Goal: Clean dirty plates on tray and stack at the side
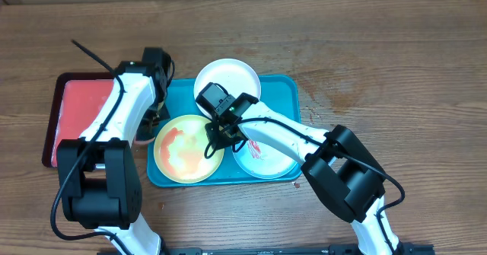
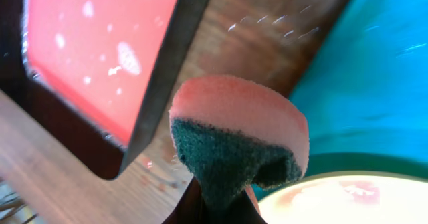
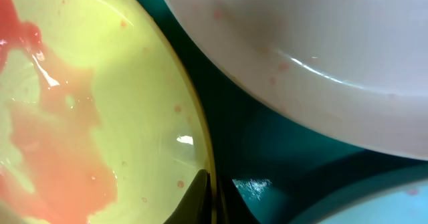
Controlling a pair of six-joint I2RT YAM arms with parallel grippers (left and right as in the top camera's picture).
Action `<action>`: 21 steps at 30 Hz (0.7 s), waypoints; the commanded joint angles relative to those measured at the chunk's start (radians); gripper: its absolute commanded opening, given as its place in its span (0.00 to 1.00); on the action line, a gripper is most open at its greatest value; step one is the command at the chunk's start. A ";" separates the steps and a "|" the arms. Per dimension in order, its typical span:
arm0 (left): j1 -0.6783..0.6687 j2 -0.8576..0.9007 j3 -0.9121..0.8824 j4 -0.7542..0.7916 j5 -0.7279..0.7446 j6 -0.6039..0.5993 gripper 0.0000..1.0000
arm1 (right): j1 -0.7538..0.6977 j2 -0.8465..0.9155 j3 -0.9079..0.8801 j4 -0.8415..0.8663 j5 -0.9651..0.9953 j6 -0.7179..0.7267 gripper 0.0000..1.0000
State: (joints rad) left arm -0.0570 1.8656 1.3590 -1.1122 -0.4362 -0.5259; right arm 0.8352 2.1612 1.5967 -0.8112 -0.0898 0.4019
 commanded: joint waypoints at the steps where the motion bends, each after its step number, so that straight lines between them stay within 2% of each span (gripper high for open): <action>1: 0.006 0.004 0.087 -0.008 0.099 0.003 0.04 | 0.002 0.011 0.079 -0.030 0.031 -0.097 0.04; 6: 0.109 0.004 0.187 -0.060 0.136 0.002 0.04 | 0.004 0.011 0.285 -0.184 0.235 -0.127 0.04; 14: 0.378 0.003 0.235 -0.072 0.382 0.037 0.04 | 0.007 0.011 0.525 -0.304 0.470 -0.213 0.04; 17: 0.538 0.003 0.235 -0.096 0.428 0.037 0.04 | 0.014 0.011 0.581 -0.303 0.571 -0.380 0.04; 21: 0.621 0.003 0.235 -0.111 0.457 0.079 0.04 | 0.043 0.011 0.586 -0.267 0.721 -0.501 0.04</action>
State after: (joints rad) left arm 0.5026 1.8664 1.5738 -1.2156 -0.0467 -0.5011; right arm 0.8444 2.1799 2.1448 -1.1080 0.4446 0.0605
